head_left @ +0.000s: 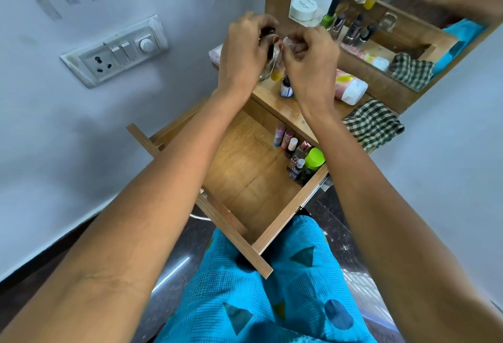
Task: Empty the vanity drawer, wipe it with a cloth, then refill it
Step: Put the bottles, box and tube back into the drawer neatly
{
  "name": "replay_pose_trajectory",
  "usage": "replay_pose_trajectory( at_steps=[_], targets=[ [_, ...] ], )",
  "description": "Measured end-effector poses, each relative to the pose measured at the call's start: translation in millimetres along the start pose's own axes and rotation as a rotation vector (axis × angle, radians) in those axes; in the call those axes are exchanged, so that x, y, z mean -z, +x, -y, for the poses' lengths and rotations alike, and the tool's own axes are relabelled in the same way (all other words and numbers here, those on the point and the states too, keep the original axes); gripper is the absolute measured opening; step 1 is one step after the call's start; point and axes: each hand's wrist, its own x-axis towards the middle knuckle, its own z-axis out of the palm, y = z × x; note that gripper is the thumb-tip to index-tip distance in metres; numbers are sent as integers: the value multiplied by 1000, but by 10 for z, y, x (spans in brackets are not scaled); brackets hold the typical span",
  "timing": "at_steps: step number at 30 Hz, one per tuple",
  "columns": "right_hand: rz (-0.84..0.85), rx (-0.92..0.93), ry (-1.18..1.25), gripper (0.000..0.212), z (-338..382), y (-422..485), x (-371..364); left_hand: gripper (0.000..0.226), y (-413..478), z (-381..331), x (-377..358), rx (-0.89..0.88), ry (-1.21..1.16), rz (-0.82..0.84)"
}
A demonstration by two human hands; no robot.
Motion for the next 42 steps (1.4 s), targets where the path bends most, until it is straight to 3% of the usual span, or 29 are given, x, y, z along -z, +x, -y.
replay_pose_trajectory(
  at_steps=[10,16,22,26,33,38,42],
  targets=[
    [204,7,-56,20,-181,-498,-79,21,-459,306,-15,72,-23,104],
    [379,63,-316,19,-443,-754,-176,21,-655,531,-186,125,7,195],
    [272,283,-546,7,-685,-898,-307,22,-769,716,-385,148,69,292],
    [309,230,-708,12,-753,-953,-389,24,-803,764,-490,166,75,300],
    [380,251,-714,24,-684,-929,-398,24,-764,802,-640,179,69,293],
    [437,300,-819,14,-669,-917,-418,21,-790,910,-740,150,42,302],
    [494,230,-895,18,-630,-937,-499,21,-797,939,-797,140,9,295]
  ],
)
